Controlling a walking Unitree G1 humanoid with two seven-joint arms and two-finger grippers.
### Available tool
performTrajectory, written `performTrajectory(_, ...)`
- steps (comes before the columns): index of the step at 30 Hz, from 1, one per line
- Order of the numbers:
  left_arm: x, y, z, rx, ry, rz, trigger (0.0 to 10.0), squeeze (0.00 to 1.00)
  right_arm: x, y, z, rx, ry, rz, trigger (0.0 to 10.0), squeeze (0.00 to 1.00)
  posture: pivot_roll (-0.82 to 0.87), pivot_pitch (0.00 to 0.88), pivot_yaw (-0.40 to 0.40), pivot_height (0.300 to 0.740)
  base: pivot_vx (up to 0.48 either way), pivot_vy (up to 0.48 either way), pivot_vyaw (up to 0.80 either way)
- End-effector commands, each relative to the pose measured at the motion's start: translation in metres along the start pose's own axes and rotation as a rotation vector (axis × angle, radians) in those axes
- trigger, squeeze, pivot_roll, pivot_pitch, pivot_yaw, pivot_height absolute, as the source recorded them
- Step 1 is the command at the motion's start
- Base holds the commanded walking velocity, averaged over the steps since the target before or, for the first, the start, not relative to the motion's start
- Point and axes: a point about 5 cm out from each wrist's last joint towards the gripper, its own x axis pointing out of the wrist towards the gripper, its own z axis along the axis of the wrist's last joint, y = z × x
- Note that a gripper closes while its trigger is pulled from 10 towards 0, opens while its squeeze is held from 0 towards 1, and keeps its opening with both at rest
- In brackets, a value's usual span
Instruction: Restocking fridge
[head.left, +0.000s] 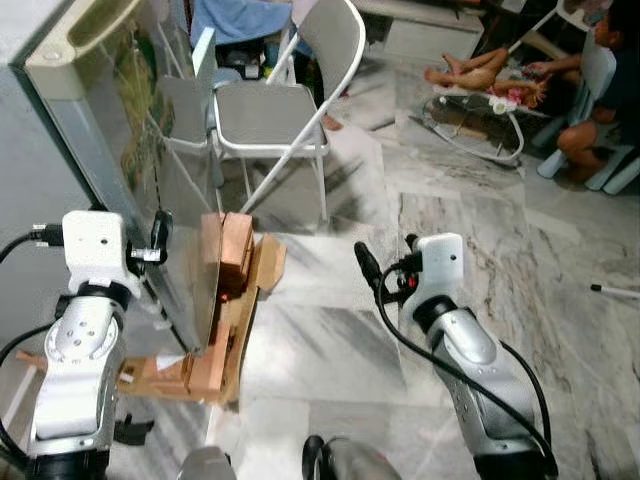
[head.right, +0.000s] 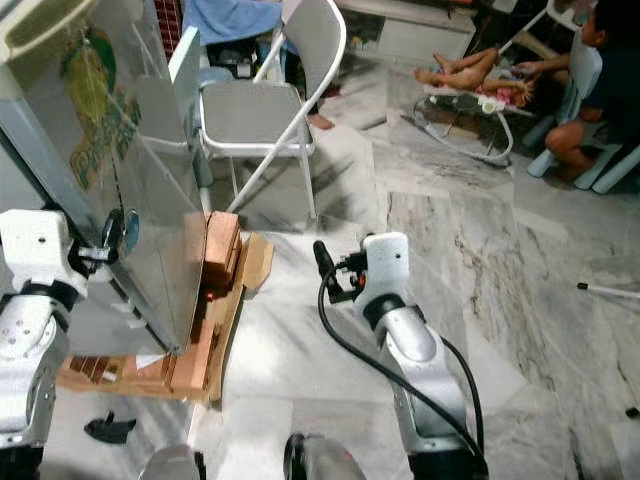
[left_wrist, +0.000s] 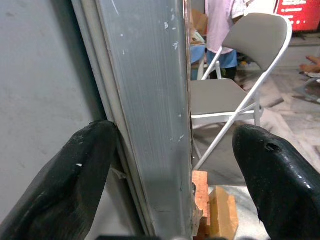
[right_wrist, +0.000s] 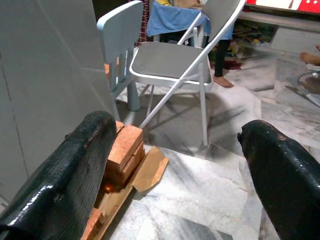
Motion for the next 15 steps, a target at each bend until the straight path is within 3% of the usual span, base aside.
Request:
performTrajectory(1, 0.006, 0.006, 0.002, 0.001, -0.002, 0.018, 10.0, 0.00, -0.003, -0.008, 0.001, -0.007, 0.002, -0.029, 10.0, 0.00, 0.08, 0.124, -0.121, 0.740, 0.000, 0.000, 0.00)
performTrajectory(4, 0.011, -0.003, 0.006, -0.014, -0.022, -0.029, 10.0, 0.00, -0.003, -0.007, 0.001, -0.007, 0.002, -0.029, 10.0, 0.00, 0.09, 0.119, -0.121, 0.740, 0.000, 0.000, 0.00)
performTrajectory(5, 0.015, -0.011, 0.009, -0.030, -0.036, -0.075, 10.0, 0.00, -0.002, -0.007, 0.000, -0.006, 0.003, -0.028, 10.0, 0.00, 0.09, 0.115, -0.125, 0.740, 0.000, 0.000, 0.00)
performTrajectory(6, 0.019, -0.032, 0.018, 0.000, -0.084, -0.217, 10.0, 0.00, -0.001, -0.006, -0.001, -0.001, 0.008, -0.025, 10.0, 0.00, 0.10, 0.114, -0.130, 0.740, 0.000, 0.000, 0.00)
performTrajectory(7, 0.019, -0.032, 0.018, 0.000, -0.084, -0.217, 10.0, 0.00, -0.001, -0.006, -0.001, -0.001, 0.008, -0.025, 10.0, 0.00, 0.10, 0.114, -0.130, 0.740, 0.000, 0.000, 0.00)
performTrajectory(8, 0.017, -0.059, 0.027, 0.090, -0.145, -0.399, 10.0, 0.00, -0.002, -0.006, -0.003, 0.008, 0.020, -0.024, 10.0, 0.00, 0.11, 0.112, -0.132, 0.740, 0.000, 0.000, 0.00)
performTrajectory(9, 0.016, -0.069, 0.030, 0.110, -0.163, -0.452, 10.0, 0.00, -0.003, -0.007, -0.004, 0.012, 0.026, -0.030, 10.0, 0.00, 0.12, 0.108, -0.136, 0.740, 0.000, 0.000, 0.00)
performTrajectory(12, 0.020, -0.104, 0.047, 0.017, -0.201, -0.552, 10.0, 0.00, -0.011, -0.011, -0.013, 0.014, 0.077, -0.038, 10.0, 0.00, 0.14, 0.102, -0.143, 0.740, 0.000, 0.000, 0.00)
performTrajectory(14, 0.024, -0.136, 0.068, -0.009, -0.269, -0.652, 10.0, 0.00, -0.020, -0.017, -0.022, 0.015, 0.128, -0.060, 10.0, 0.00, 0.14, 0.092, -0.148, 0.740, 0.000, 0.000, 0.00)
performTrajectory(15, 0.027, -0.159, 0.089, -0.039, -0.330, -0.713, 10.0, 0.00, -0.026, -0.023, -0.027, 0.027, 0.160, -0.099, 10.0, 0.00, 0.13, 0.087, -0.147, 0.740, 0.000, 0.000, 0.00)
